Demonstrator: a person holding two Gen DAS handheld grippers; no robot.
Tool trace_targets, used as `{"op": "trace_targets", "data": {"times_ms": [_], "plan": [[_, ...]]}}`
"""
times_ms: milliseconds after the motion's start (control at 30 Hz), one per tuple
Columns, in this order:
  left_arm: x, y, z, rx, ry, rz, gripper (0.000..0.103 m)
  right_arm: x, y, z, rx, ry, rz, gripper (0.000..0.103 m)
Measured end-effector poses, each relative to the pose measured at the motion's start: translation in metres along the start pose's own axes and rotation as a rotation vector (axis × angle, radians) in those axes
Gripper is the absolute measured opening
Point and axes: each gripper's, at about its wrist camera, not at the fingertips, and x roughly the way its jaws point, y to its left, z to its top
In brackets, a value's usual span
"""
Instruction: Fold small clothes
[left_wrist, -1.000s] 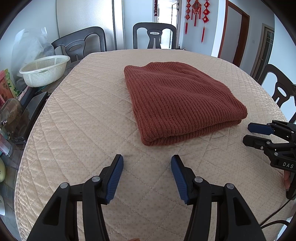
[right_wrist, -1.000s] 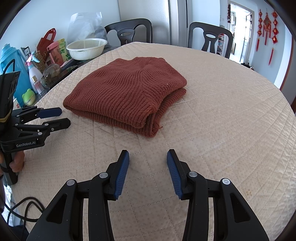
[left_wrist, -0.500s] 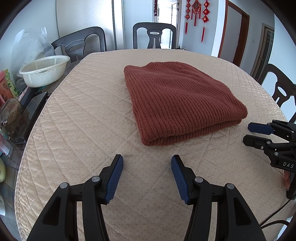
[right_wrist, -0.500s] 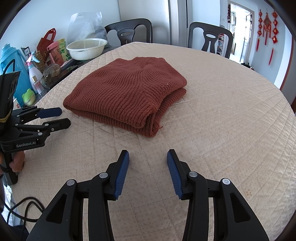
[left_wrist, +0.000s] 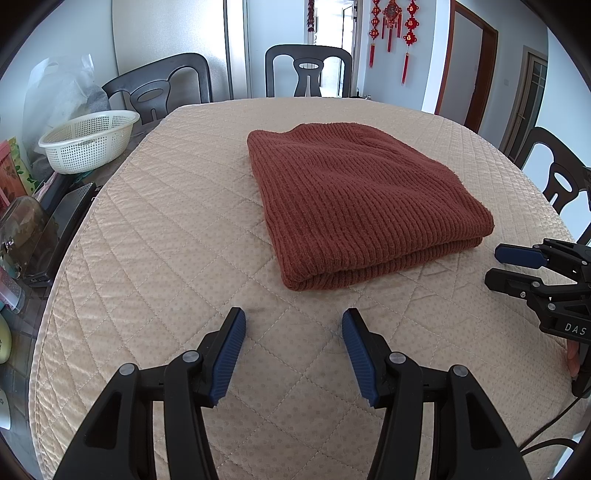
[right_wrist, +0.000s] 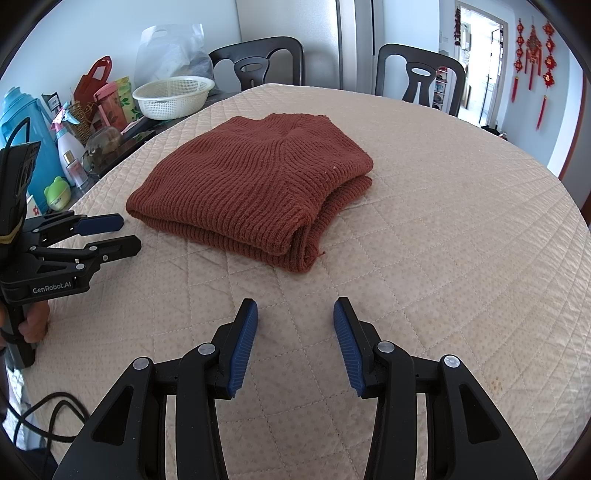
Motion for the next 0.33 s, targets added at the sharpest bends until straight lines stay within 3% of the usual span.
{"op": "trace_targets", "data": {"times_ms": [333], "plan": [[0.0014, 0.0, -0.0009, 0.003, 0.002, -0.008, 0.061, 0.0003, 0.0001, 0.0, 0.0, -0.001, 0.0, 0.044]]}}
